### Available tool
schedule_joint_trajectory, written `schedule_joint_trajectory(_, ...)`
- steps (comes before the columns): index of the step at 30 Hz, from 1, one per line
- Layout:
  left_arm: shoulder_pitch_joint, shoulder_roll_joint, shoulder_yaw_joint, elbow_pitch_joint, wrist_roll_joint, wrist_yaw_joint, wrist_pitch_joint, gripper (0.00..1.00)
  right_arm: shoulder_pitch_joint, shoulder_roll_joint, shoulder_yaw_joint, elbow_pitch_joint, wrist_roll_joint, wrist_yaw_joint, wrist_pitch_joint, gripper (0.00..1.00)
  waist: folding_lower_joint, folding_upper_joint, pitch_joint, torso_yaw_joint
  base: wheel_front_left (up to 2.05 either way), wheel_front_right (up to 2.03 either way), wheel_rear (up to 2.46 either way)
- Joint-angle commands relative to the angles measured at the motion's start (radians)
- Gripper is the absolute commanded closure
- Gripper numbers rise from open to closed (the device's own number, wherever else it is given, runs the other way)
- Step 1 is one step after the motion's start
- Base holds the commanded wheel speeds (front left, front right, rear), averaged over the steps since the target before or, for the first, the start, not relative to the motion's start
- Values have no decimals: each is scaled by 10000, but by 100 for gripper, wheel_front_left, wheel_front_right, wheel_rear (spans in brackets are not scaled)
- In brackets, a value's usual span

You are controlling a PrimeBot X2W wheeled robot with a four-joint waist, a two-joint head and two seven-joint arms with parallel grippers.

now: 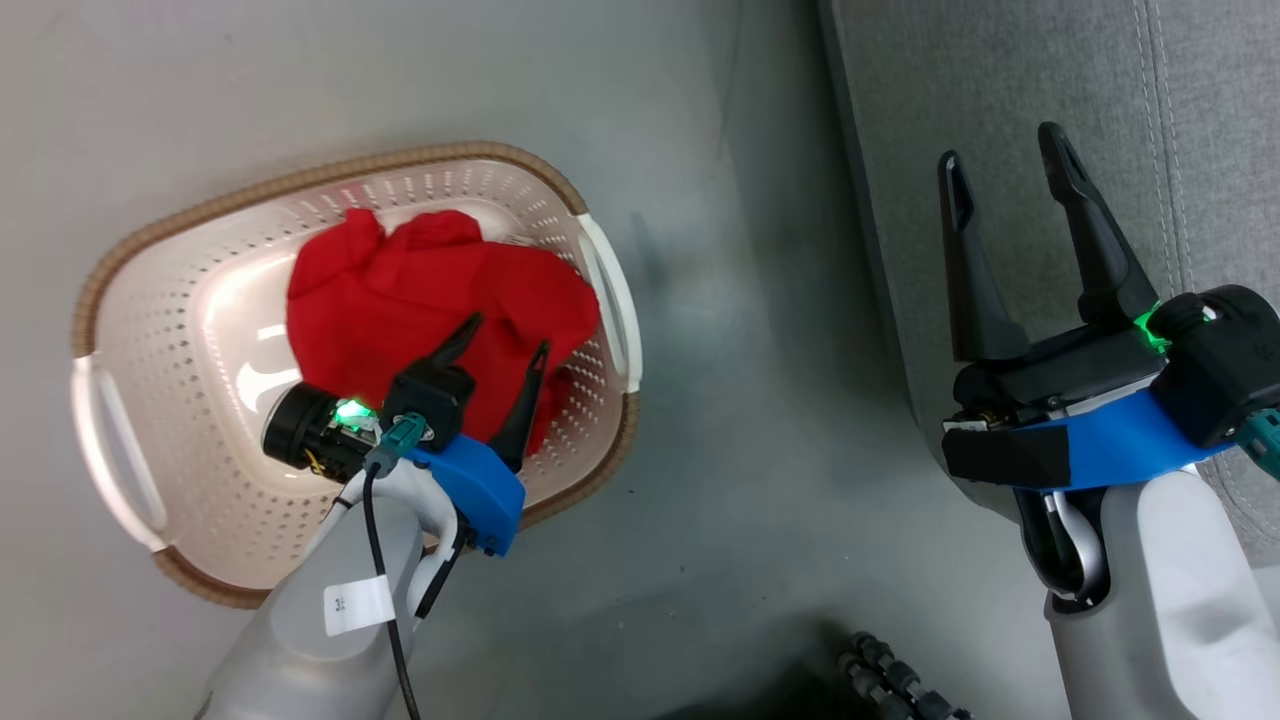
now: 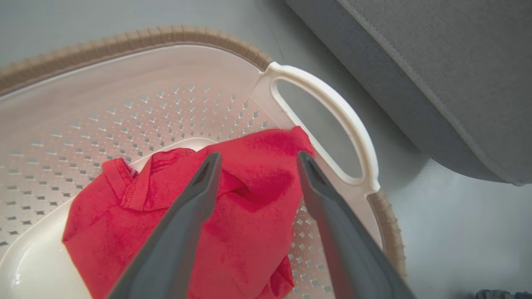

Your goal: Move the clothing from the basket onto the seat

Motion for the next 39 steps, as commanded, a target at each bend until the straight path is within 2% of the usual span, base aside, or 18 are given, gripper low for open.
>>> schedule_joint_trajectory(1, -224, 103, -98, 121, -25, -21, -27, 0, -194, 47, 21, -43, 104, 1, -78, 0, -2, 0, 269, -238, 0, 0, 0)
schedule_joint_trajectory(12, -924, 425, -1280, 1455, -240, -22, -27, 0, -209, 45, 370, 58, 422, 1, -360, 0, -2, 0, 860, -591, 0, 0, 0)
schedule_joint_trajectory(19, -1420, 437, -1254, 2138, -153, -20, -27, 0, -157, 46, 580, 68, 544, 1, -463, 0, -2, 0, 1051, -745, 0, 0, 0)
schedule_joint_trajectory(28, -1802, 66, -1199, 3376, -301, 217, 13, 0, -48, 45, 759, 126, 712, 1, -548, 0, -2, 0, 1121, -905, 0, 0, 0)
schedule_joint_trajectory(29, -1849, 15, -1183, 3515, -326, 214, 42, 20, -46, 45, 761, 145, 720, 1, -538, 0, -2, 0, 1121, -910, 0, 0, 0)
schedule_joint_trajectory(31, -1964, -61, -1197, 3702, -370, 207, 30, 100, -44, 47, 781, 179, 750, 1, -563, 0, -2, 0, 1120, -920, 0, 0, 0)
schedule_joint_trajectory(39, -2190, -246, -1299, 4129, -443, 182, -8, 100, -91, 46, 811, 267, 791, 1, -620, 0, -2, 0, 1076, -893, 0, 0, 0)
